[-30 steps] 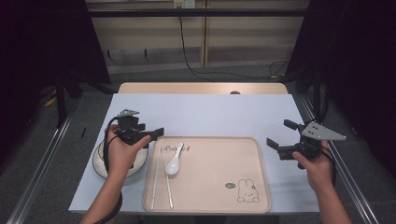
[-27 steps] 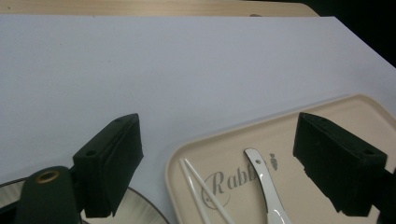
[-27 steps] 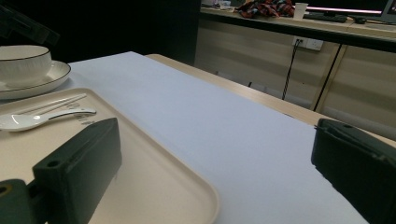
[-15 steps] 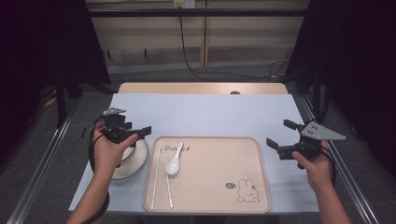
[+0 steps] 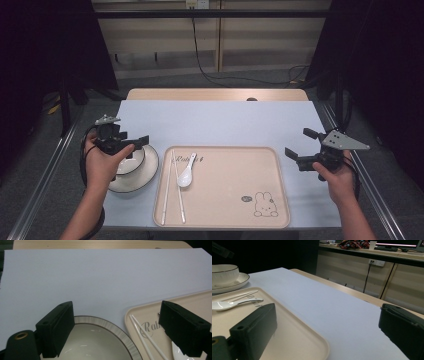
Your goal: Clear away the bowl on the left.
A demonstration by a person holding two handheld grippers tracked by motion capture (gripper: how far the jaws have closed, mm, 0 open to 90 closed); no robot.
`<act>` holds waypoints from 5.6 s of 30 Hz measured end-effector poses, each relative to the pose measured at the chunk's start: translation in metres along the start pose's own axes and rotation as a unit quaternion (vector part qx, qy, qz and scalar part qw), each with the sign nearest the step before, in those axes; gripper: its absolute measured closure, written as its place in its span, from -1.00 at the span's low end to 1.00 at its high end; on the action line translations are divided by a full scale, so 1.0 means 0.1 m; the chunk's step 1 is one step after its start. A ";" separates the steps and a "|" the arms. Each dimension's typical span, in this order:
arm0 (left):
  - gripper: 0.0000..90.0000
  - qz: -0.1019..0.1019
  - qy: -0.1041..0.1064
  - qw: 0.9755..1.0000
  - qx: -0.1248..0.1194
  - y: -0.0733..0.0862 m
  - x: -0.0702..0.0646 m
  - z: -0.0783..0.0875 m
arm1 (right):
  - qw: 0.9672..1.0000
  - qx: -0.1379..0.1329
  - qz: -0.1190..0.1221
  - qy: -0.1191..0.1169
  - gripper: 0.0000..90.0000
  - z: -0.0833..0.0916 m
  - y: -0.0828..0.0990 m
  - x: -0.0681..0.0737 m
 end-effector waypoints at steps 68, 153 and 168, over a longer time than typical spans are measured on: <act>-0.17 0.016 -0.038 0.998 0.054 0.45 0.42 0.18 | 1.000 -0.004 -0.001 0.001 -0.97 0.02 -0.03 0.01; 0.83 0.108 0.055 0.990 0.070 0.42 0.08 0.06 | 1.000 -0.010 -0.002 0.000 -0.98 0.02 -0.05 0.00; 0.83 0.057 0.107 0.990 0.067 0.14 -0.35 0.01 | 1.000 -0.006 -0.009 0.000 -0.98 0.03 -0.03 0.00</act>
Point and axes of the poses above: each handheld gripper's, and its own axes: z roughly backward along the jaws, y roughly out of its underside, x roughly to its left, the point moved 9 cm from there along -z, roughly forward along the jaws, and after that the axes turned 15 degrees about -z, right-handed, at the moved point
